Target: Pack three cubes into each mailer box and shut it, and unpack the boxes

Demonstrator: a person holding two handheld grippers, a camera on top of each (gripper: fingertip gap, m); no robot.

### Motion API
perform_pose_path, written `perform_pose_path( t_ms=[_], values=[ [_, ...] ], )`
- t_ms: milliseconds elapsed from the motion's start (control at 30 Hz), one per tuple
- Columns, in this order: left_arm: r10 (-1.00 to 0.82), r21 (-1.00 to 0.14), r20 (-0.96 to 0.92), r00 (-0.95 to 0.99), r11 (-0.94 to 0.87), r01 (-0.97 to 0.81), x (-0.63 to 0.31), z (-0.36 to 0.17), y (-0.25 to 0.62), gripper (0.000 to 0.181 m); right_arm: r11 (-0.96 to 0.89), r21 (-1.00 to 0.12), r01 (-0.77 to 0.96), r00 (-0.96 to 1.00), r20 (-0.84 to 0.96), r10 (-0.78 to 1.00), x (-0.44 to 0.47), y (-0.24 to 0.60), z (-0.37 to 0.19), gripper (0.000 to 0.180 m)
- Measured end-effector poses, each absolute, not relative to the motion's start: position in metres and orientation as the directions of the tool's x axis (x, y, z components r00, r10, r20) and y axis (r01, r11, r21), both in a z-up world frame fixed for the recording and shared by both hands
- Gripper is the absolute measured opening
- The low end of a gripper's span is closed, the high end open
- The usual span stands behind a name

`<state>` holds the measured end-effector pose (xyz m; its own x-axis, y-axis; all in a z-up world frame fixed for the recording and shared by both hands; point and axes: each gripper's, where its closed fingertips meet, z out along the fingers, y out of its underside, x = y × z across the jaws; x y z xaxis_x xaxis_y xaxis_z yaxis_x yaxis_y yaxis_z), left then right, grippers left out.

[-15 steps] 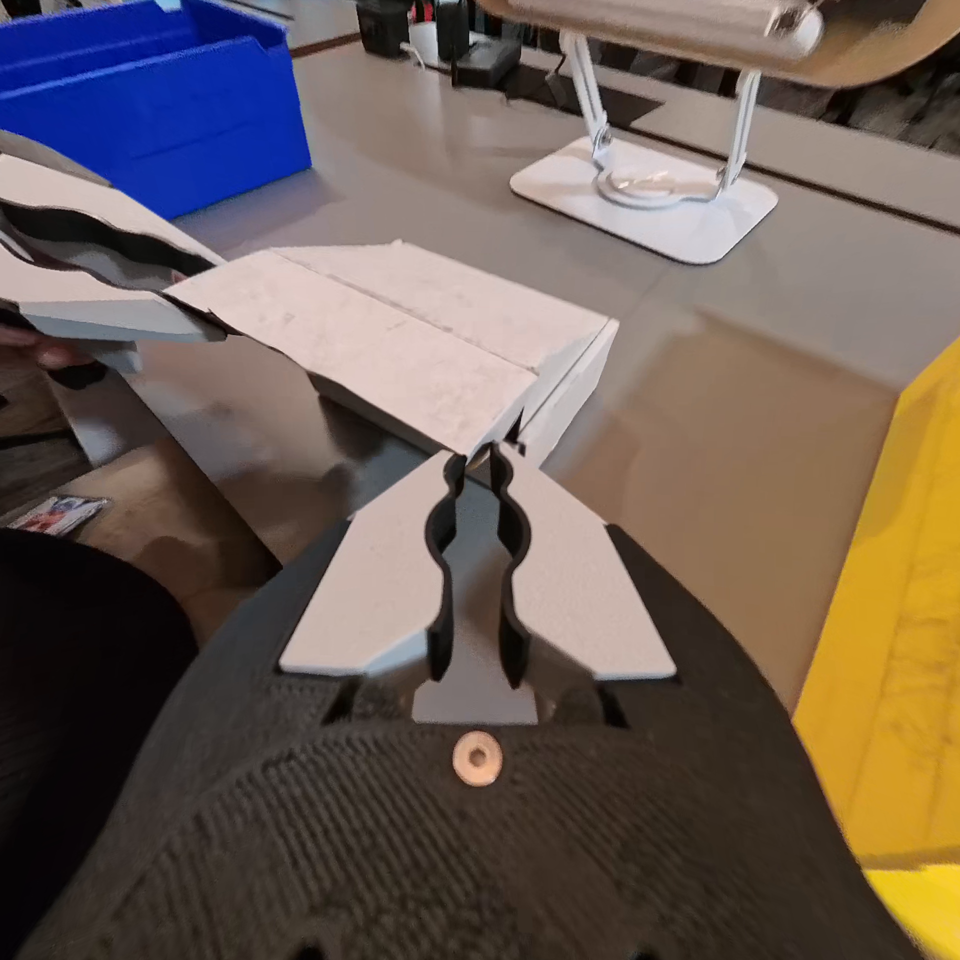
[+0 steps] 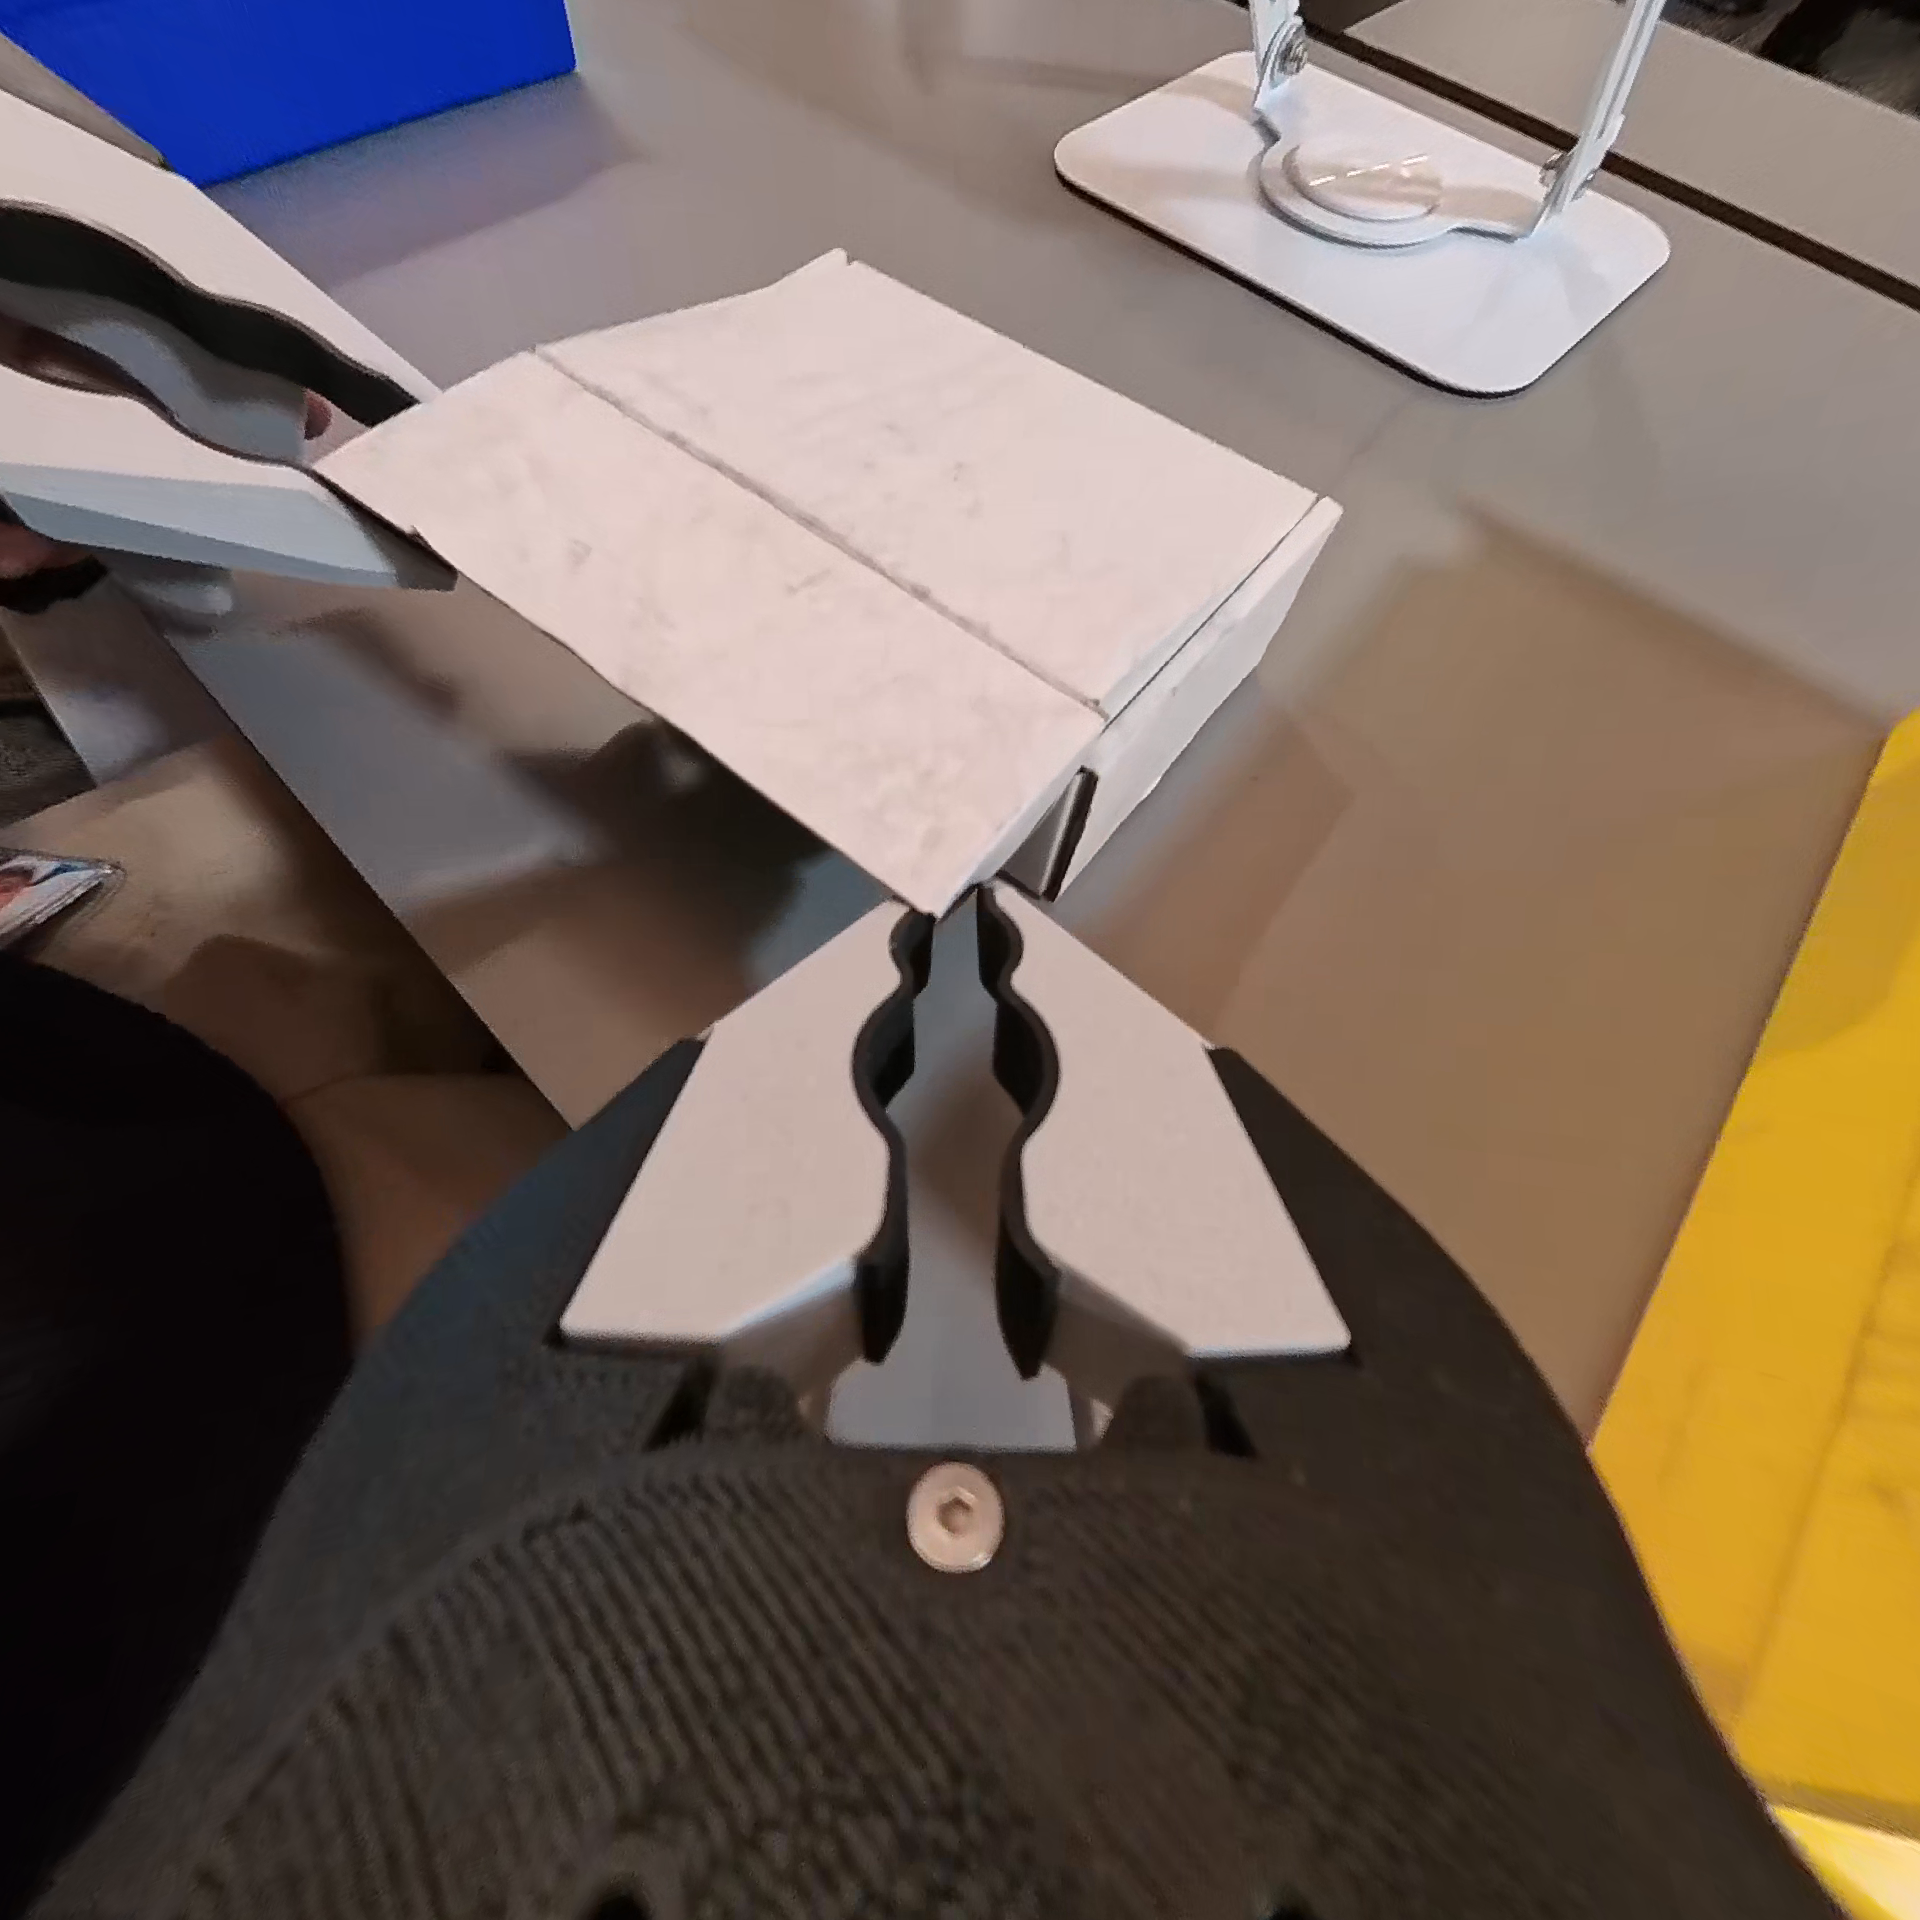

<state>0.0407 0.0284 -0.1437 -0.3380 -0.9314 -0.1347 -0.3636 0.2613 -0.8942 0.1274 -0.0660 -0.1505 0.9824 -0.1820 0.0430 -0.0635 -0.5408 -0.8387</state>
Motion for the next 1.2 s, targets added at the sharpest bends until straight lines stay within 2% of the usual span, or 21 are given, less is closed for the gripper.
perform_pose_path(
  t_ms=[233,367,467,567,733,833,1033,1200],
  values=[
    [-0.929,-0.877,-0.147,-0.341,0.281,-0.39,0.041,-0.152,0.03,0.027,-0.577,-0.817,-0.01,0.979,0.108,-0.17,0.127,-0.066,-0.157,0.007],
    [-0.929,-0.873,-0.126,-0.349,0.271,-0.405,0.04,-0.155,0.032,0.029,-0.577,-0.814,-0.068,0.988,0.026,-0.153,0.12,-0.064,-0.162,0.037],
    [-0.927,-0.859,-0.086,-0.364,0.254,-0.444,0.037,-0.162,0.033,0.031,-0.572,-0.794,-0.204,0.978,-0.138,-0.156,0.113,-0.063,-0.166,0.071],
    [-0.93,-0.854,-0.049,-0.363,0.227,-0.467,0.036,-0.164,0.037,0.031,-0.528,-0.813,-0.245,0.968,-0.179,-0.173,0.117,-0.062,-0.159,0.083],
    [-0.949,-0.834,0.042,-0.313,0.139,-0.535,0.032,-0.169,0.058,0.029,-0.437,-0.858,-0.27,0.96,-0.209,-0.184,0.123,-0.062,-0.141,0.085],
    [-0.945,-0.832,0.165,-0.282,0.02,-0.554,0.031,-0.164,0.066,0.026,-0.36,-0.864,-0.353,0.935,-0.306,-0.182,0.126,-0.062,-0.131,0.076],
    [-0.789,-0.853,0.443,-0.427,-0.225,-0.47,0.024,-0.119,0.041,0.043,-0.141,-0.795,-0.589,0.807,-0.587,-0.06,0.132,-0.066,-0.097,0.076],
    [-0.765,-0.819,0.513,-0.389,-0.299,-0.49,0.031,-0.12,0.036,0.049,-0.236,-0.798,-0.554,0.831,-0.547,-0.102,0.125,-0.058,-0.118,0.076]
  ],
)
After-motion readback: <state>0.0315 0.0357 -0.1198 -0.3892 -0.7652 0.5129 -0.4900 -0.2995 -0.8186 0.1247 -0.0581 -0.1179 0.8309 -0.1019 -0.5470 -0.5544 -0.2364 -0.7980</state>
